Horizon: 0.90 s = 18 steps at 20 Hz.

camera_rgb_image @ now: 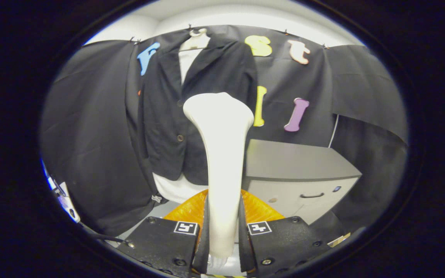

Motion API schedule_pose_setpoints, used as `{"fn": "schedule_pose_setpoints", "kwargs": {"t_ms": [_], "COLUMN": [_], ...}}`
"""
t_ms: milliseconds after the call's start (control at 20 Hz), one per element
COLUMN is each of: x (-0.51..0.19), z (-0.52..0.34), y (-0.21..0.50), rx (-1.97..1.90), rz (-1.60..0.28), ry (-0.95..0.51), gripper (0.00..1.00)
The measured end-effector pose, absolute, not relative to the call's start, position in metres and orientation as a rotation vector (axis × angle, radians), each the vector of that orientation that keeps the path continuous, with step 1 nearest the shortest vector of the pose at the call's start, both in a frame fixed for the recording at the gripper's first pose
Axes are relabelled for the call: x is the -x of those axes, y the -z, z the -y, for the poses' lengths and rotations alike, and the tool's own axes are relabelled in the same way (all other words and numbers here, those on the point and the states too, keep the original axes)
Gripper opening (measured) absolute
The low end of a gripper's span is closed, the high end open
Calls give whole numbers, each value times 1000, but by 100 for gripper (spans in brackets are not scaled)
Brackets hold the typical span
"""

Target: Iron the clothes twice with a garment steamer, once on the left side and once on the right side.

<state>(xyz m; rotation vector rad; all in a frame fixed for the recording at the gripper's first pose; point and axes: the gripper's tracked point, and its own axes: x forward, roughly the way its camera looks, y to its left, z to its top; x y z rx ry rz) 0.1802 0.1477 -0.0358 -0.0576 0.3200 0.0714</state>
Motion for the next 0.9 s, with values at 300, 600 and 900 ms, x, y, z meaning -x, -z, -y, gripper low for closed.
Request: {"fn": "schedule_pose_setpoints", "kwargs": {"t_ms": [300, 600, 900], "x": [-113, -60, -19], "z": [3, 100, 153], "y": [19, 46, 83], "rx": [24, -19, -83], "rz": [-263, -264, -295], "ry": [-9, 7, 35], "gripper": [34, 34, 34]}}
